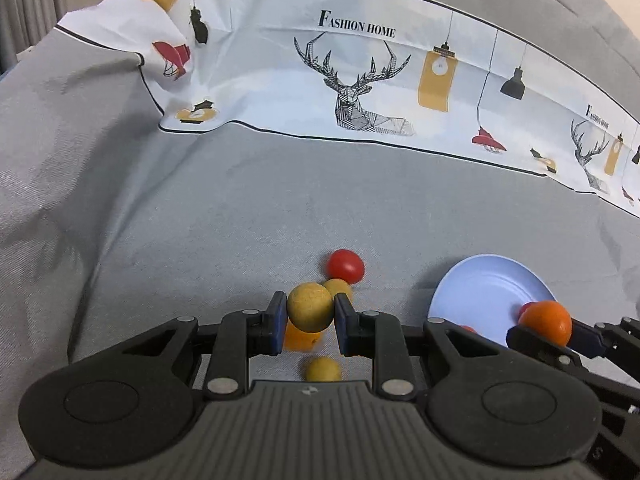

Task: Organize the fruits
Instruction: 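Carry the yellow plum and orange toward the blue plate with both tools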

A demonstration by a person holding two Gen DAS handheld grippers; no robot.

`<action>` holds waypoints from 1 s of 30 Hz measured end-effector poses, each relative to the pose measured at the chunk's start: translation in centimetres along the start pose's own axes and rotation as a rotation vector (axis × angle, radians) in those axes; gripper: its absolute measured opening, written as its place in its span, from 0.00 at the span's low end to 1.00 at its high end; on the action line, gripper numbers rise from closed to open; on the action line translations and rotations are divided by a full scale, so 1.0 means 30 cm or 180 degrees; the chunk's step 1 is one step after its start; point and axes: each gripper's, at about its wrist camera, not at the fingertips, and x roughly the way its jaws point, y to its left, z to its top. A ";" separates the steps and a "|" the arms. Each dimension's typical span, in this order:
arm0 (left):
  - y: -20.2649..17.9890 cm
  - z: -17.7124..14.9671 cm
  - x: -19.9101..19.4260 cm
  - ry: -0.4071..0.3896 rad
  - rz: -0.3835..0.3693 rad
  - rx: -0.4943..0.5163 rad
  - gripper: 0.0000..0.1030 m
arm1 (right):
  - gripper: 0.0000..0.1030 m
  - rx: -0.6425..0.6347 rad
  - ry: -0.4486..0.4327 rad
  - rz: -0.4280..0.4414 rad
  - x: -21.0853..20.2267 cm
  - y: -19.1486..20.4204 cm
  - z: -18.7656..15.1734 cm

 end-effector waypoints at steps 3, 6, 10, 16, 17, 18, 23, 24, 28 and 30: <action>0.002 0.001 0.009 0.0011 -0.0001 -0.0009 0.26 | 0.31 -0.0006 -0.0011 -0.0004 0.010 -0.007 0.004; -0.001 0.003 0.017 0.0026 -0.0005 -0.0009 0.26 | 0.31 -0.0019 -0.0020 -0.0008 0.013 -0.005 0.005; -0.008 0.001 0.020 0.0020 -0.0003 0.0022 0.26 | 0.31 -0.0002 -0.0041 -0.0031 0.015 -0.012 0.010; -0.008 0.004 0.025 0.0021 -0.0015 0.0005 0.26 | 0.31 -0.0004 -0.0049 -0.0077 0.016 -0.027 0.014; -0.011 0.003 0.026 0.0024 -0.0018 0.0002 0.26 | 0.31 0.0001 -0.0047 -0.0082 0.017 -0.029 0.015; -0.014 0.004 0.027 0.0027 -0.0020 0.0003 0.26 | 0.31 0.0003 -0.0047 -0.0089 0.018 -0.031 0.016; -0.024 0.004 0.031 0.0036 -0.0033 0.0013 0.26 | 0.31 -0.0014 -0.0045 -0.0108 0.018 -0.030 0.016; -0.026 0.004 0.032 0.0036 -0.0033 0.0015 0.26 | 0.31 -0.0019 -0.0047 -0.0118 0.018 -0.027 0.016; -0.026 0.002 0.032 0.0037 -0.0033 0.0014 0.26 | 0.31 -0.0010 -0.0048 -0.0136 0.019 -0.030 0.017; -0.028 0.002 0.033 0.0034 -0.0035 0.0013 0.26 | 0.31 -0.0002 -0.0051 -0.0147 0.019 -0.033 0.018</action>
